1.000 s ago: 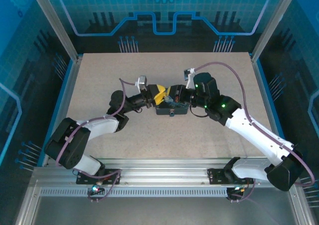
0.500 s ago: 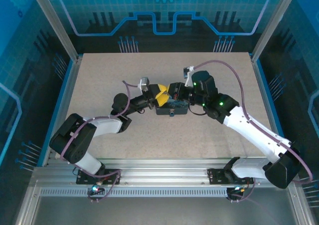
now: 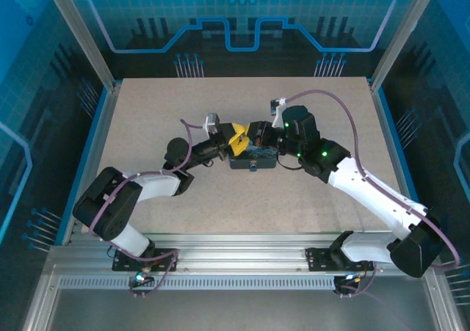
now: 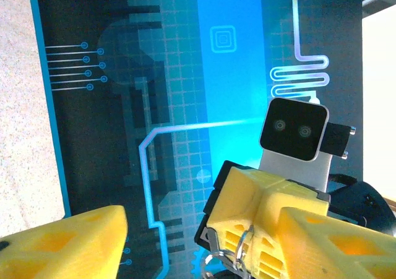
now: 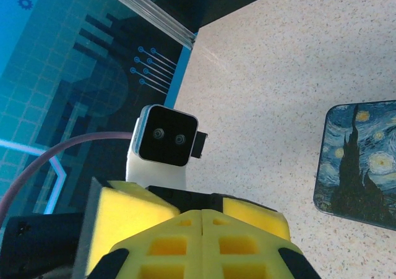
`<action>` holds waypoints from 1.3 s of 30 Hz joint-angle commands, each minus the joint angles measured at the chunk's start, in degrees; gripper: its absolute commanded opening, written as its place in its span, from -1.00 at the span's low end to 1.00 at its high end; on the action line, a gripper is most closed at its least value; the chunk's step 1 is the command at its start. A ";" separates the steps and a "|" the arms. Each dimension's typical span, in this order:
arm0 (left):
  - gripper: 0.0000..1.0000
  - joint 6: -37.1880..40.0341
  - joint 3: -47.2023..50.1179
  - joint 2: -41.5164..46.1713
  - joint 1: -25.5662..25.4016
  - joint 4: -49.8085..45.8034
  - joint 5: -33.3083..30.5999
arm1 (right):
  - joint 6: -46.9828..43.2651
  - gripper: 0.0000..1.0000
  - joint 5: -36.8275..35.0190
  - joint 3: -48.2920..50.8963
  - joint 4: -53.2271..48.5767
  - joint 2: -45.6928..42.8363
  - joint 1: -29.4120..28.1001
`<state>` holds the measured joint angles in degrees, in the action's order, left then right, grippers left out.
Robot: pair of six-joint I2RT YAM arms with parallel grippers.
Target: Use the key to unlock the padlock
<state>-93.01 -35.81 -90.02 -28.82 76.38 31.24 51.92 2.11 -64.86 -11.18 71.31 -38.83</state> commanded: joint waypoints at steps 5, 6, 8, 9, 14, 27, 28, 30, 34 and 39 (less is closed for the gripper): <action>0.37 -0.39 -0.27 1.49 -0.74 3.78 -0.28 | 1.43 -1.00 -1.73 2.43 2.92 -0.95 0.51; 0.33 -0.53 -0.38 1.51 -0.71 3.84 -0.39 | 1.43 -1.00 -1.81 2.37 2.79 -0.91 0.52; 0.21 -0.50 -0.72 1.51 -0.60 3.81 -0.25 | 1.35 -1.00 -1.78 2.46 2.53 -1.08 0.52; 0.17 -0.50 -0.75 1.45 -0.56 3.78 -0.31 | 1.36 -1.00 -1.69 2.54 2.40 -1.16 0.51; -0.01 -0.56 -0.66 0.91 -0.38 3.80 -0.48 | 1.69 -1.00 -1.71 3.98 2.74 -2.87 0.53; -0.25 -0.76 0.30 0.54 -0.35 3.84 0.83 | 1.96 -1.00 -3.96 5.45 2.48 -4.84 1.47; -0.25 -0.77 0.47 0.54 -0.32 3.77 1.08 | 1.88 -1.00 -4.18 5.28 2.57 -4.86 1.61; -0.28 -0.83 0.72 0.54 -0.36 3.72 1.40 | 1.94 -1.00 -4.13 5.09 2.58 -4.81 1.90; -0.41 -0.76 0.92 0.41 -0.40 3.69 2.10 | 1.91 -1.00 -3.87 4.75 2.63 -4.60 1.87; 0.21 -0.18 0.57 -0.15 -0.91 3.69 2.94 | 1.89 -1.00 -3.21 3.57 2.80 -4.08 1.91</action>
<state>-93.08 -35.77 -89.95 -29.41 76.99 33.01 53.19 -1.08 -59.83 -9.76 67.77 -37.43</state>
